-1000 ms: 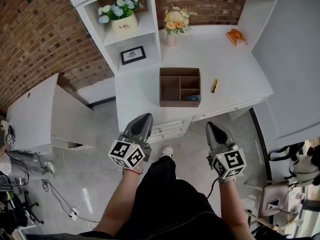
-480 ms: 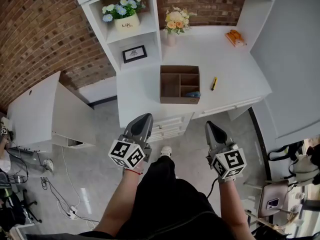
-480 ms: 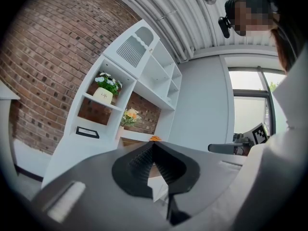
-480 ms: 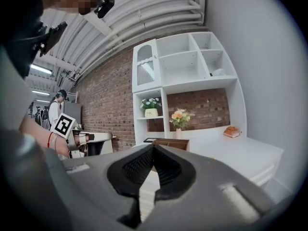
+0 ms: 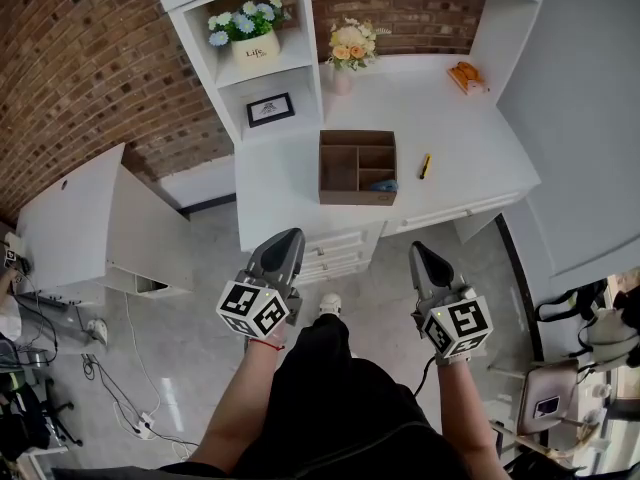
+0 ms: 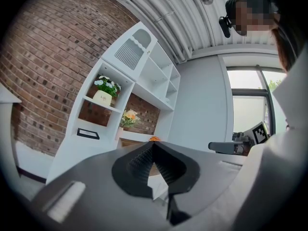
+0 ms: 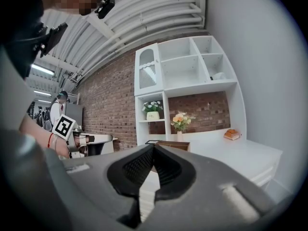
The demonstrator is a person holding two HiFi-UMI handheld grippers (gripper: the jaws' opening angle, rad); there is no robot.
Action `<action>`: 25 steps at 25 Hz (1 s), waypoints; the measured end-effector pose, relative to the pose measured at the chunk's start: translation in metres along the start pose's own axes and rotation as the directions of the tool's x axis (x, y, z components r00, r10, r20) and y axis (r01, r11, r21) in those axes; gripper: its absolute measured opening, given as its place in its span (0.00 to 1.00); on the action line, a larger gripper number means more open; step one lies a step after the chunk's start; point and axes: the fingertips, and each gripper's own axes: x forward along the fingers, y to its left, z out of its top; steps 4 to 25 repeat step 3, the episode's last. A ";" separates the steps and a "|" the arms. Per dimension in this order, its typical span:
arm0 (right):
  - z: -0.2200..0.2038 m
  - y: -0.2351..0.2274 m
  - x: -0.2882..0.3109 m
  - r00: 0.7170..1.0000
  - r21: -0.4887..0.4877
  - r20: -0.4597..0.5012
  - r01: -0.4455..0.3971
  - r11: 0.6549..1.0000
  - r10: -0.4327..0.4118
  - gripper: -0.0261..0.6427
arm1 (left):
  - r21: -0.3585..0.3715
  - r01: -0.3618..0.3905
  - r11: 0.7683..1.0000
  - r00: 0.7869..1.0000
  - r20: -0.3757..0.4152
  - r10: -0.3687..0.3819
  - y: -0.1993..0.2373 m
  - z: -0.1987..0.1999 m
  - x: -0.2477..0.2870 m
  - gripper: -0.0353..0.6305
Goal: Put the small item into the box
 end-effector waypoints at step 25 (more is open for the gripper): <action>0.002 0.001 -0.007 1.000 -0.002 0.005 0.000 1.000 0.000 0.04 | 0.015 -0.008 1.000 1.000 -0.016 0.008 -0.005 -0.001 -0.003 0.06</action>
